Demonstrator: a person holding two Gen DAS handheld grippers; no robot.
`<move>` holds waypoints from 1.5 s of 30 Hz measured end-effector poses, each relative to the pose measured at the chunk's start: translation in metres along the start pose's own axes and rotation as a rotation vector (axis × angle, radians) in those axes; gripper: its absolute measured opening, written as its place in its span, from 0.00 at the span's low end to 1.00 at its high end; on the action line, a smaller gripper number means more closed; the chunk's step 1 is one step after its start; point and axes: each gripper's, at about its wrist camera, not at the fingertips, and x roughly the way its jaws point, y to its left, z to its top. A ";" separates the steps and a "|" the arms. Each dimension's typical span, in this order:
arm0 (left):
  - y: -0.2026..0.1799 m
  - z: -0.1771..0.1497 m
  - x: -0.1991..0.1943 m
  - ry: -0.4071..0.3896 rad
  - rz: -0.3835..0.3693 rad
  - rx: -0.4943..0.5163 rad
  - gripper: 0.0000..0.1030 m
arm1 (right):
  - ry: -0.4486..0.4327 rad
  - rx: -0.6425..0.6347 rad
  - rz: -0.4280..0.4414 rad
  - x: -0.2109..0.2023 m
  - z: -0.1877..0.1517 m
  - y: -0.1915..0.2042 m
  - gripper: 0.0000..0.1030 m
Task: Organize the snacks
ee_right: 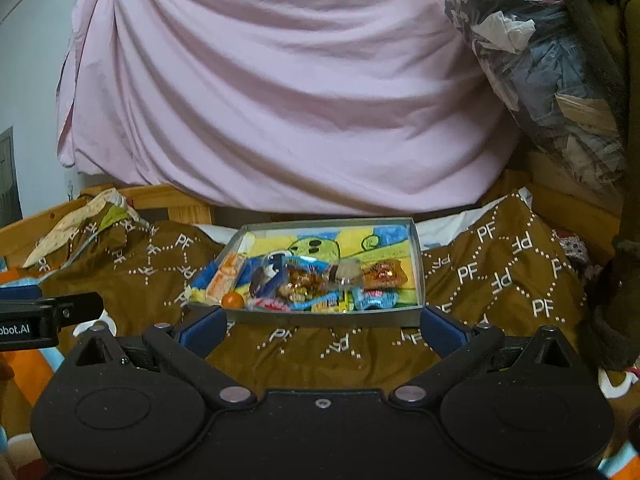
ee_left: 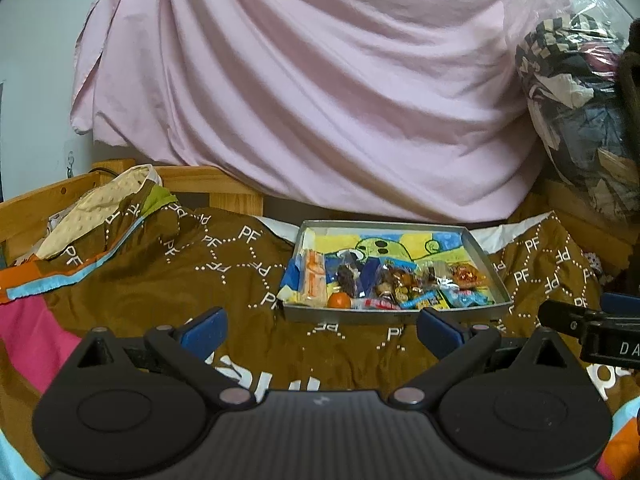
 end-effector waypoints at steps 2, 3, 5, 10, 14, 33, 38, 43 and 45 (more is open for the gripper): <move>-0.001 -0.003 -0.002 0.006 0.000 0.003 1.00 | 0.013 -0.007 -0.001 -0.001 -0.003 0.001 0.99; -0.001 -0.004 -0.002 0.009 0.000 0.003 1.00 | 0.019 -0.012 -0.003 0.000 -0.004 0.001 0.99; -0.001 -0.005 -0.003 0.016 0.000 0.005 1.00 | 0.022 -0.017 -0.006 0.001 -0.005 0.002 0.99; -0.002 -0.007 -0.003 0.021 0.006 0.010 1.00 | 0.030 -0.005 -0.009 0.003 -0.006 -0.001 0.99; -0.002 -0.007 -0.002 0.024 0.005 0.008 1.00 | 0.032 -0.004 -0.012 0.004 -0.006 -0.002 0.99; -0.003 -0.010 0.000 0.034 0.006 0.016 1.00 | 0.036 -0.017 -0.008 0.005 -0.007 0.001 0.99; -0.003 -0.010 0.000 0.036 0.017 0.018 1.00 | 0.038 -0.023 -0.007 0.006 -0.008 0.001 0.99; -0.004 -0.011 0.001 0.062 0.021 0.014 1.00 | 0.040 -0.024 -0.006 0.006 -0.008 0.001 0.99; -0.003 -0.011 0.003 0.080 0.018 0.005 1.00 | 0.042 -0.026 -0.005 0.007 -0.008 0.001 0.99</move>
